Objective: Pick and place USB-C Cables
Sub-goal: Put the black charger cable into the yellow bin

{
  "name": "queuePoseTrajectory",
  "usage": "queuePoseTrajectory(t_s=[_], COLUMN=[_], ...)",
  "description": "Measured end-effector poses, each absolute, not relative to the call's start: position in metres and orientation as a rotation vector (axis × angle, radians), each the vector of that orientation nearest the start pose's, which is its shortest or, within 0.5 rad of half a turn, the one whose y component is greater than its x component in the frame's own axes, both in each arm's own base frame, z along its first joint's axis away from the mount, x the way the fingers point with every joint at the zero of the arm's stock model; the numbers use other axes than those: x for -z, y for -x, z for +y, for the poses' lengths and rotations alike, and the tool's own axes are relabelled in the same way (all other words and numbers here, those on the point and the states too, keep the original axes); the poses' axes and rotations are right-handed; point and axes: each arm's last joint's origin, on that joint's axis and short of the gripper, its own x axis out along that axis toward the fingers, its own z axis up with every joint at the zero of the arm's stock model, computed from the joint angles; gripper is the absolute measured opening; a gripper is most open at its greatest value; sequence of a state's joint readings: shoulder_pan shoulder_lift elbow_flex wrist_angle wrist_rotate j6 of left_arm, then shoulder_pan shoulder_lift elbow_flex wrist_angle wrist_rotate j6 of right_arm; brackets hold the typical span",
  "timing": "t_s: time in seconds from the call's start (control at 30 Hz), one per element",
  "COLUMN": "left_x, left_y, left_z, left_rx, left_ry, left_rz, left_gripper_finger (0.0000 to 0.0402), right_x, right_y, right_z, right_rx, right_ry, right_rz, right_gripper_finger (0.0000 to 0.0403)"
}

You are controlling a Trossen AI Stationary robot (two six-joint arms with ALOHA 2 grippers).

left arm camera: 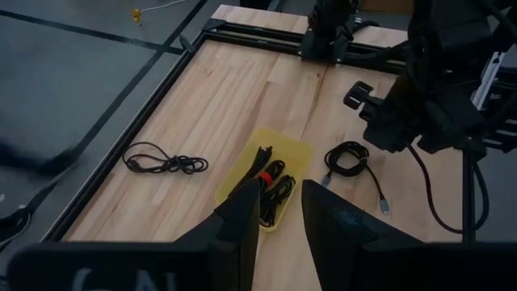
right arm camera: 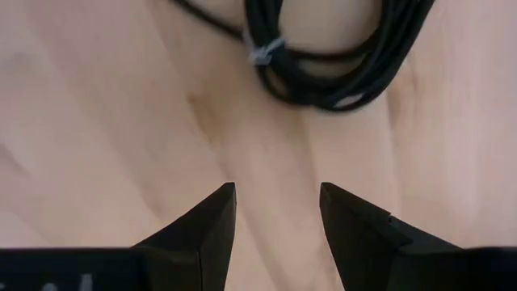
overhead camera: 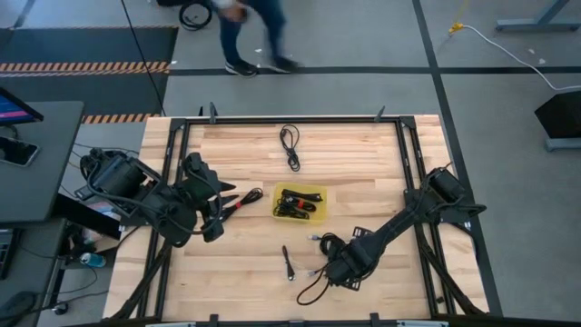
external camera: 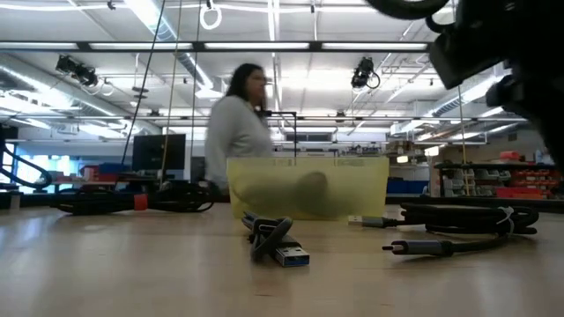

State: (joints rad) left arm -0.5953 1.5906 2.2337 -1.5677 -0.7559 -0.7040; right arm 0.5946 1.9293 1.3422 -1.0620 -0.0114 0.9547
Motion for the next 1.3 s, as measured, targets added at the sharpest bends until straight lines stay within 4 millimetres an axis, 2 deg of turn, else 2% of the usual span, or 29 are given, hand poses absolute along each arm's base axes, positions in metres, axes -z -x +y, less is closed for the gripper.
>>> queuePoseTrajectory(t_s=[0.13, 0.4, 0.53, 1.3], left_x=[-0.492, -0.492, -0.492, -0.492], left_y=[-0.209, -0.209, -0.209, -0.209], left_z=[-0.117, -0.117, -0.117, -0.117], left_rx=[-0.388, -0.386, -0.386, -0.381], left_ry=[0.092, 0.088, 0.086, 0.07], left_rz=[0.614, 0.615, 0.615, 0.619], left_gripper_finger=[0.0102, 0.0102, 0.0102, 0.0102], right_x=[-0.169, -0.186, -0.187, -0.187], right_y=[-0.29, -0.313, -0.321, -0.334], right_z=[0.185, 0.178, 0.174, 0.145], right_rx=[0.329, 0.238, 0.219, 0.258], right_ry=[-0.264, -0.258, -0.252, -0.264], right_rz=[1.602, 1.502, 1.461, 1.452], right_gripper_finger=[0.0187, 0.0188, 0.0187, 0.019])
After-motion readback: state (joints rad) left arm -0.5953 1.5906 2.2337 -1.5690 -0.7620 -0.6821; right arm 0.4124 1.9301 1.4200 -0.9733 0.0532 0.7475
